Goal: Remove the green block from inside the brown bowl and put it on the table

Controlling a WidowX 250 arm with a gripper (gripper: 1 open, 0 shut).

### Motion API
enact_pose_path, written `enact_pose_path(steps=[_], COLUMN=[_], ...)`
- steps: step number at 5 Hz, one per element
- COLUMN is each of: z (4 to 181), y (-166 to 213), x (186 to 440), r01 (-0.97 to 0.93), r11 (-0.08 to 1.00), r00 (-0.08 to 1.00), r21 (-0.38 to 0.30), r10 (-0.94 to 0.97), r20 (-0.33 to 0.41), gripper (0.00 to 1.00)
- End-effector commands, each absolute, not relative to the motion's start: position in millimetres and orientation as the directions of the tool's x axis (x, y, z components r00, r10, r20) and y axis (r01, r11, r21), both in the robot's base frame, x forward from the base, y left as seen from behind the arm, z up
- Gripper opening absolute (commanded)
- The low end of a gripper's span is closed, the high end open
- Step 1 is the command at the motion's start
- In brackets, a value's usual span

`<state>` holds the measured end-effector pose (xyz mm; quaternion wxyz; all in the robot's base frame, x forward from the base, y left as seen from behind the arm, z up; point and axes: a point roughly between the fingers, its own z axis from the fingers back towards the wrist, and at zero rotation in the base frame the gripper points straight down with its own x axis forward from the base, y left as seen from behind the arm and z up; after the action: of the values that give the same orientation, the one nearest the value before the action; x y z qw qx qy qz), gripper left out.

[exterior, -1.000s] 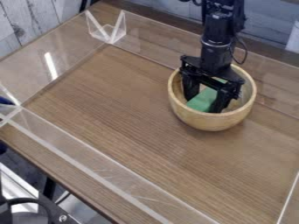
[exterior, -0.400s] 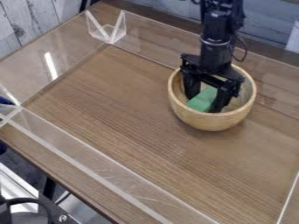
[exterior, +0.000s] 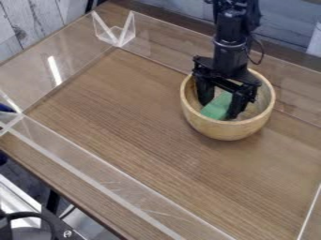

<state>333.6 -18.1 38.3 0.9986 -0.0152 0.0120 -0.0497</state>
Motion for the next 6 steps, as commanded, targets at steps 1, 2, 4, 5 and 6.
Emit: enact_pose_path(steps=[1, 2, 4, 5, 6], z=[61.2, 59.6, 53.4, 53.7, 60.1], y=[-15.4, -14.9, -14.2, -14.3, -14.2], x=[343.4, 343.5, 345.6, 345.3, 344.3], r01=[0.095, 0.094, 0.089, 0.087, 0.087], r11=[0.995, 0.995, 0.996, 0.996, 0.996], r00=[0.994, 0.994, 0.994, 0.995, 0.994], r21=[-0.023, -0.021, -0.018, -0.021, -0.025], r10=[-0.093, -0.093, -0.088, -0.086, -0.086], r20=[0.062, 0.062, 0.058, 0.058, 0.069], gripper=[1.00, 1.00, 0.00, 0.00, 0.00])
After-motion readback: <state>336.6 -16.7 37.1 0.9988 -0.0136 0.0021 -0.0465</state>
